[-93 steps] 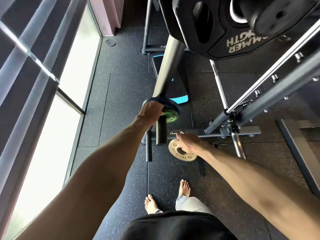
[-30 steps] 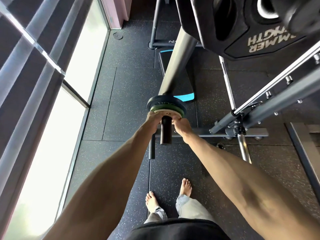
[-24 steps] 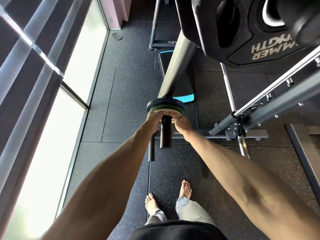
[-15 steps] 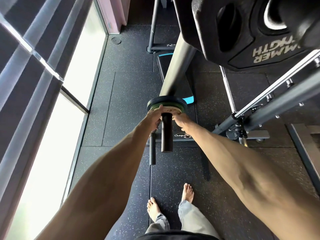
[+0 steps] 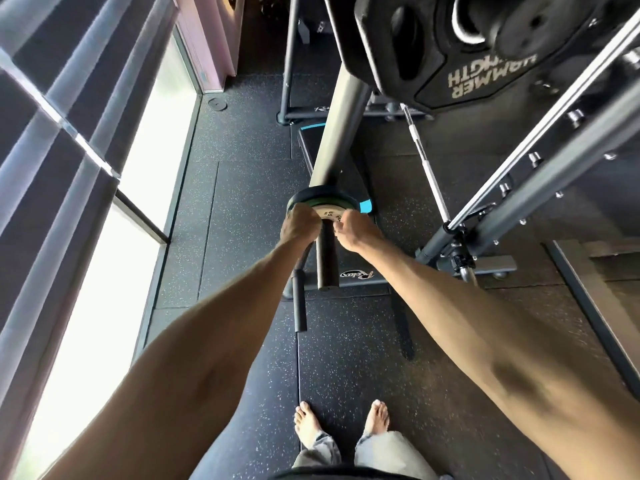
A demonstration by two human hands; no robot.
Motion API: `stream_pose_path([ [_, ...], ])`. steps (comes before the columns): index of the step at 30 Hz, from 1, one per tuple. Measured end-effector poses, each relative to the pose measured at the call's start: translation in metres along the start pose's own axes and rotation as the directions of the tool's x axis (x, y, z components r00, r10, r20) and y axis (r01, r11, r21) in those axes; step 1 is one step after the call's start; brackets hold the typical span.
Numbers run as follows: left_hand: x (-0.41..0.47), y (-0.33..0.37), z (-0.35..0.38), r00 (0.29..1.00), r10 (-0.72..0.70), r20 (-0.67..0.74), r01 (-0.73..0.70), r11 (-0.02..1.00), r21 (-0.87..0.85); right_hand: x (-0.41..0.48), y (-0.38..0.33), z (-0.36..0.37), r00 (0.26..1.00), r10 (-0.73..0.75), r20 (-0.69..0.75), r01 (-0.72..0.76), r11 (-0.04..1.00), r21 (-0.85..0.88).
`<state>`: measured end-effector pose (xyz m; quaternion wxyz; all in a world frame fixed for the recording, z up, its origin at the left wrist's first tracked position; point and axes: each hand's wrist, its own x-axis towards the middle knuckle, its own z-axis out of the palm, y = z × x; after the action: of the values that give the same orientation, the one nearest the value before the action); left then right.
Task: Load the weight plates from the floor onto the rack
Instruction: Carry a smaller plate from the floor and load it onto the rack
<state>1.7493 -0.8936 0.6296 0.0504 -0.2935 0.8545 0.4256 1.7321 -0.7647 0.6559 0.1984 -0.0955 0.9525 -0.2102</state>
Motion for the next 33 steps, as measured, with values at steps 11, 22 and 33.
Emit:
stream_pose_path([
  [11,-0.099,0.117,-0.127,0.904,0.248,-0.349,-0.213,0.968,0.136,-0.104,-0.059,-0.134,0.893,-0.403,-0.199,0.378,0.913,-0.152],
  [22,-0.209,0.211,-0.199,0.578,0.455,-0.678,-0.491,0.857,0.157,-0.199,-0.095,-0.240,0.600,-0.597,-0.533,0.675,0.735,-0.063],
  [33,-0.196,0.246,-0.151,0.695,0.523,-0.493,-0.658,0.740,-0.143,-0.143,-0.021,-0.299,0.358,-0.162,-0.920,0.532,0.845,0.058],
])
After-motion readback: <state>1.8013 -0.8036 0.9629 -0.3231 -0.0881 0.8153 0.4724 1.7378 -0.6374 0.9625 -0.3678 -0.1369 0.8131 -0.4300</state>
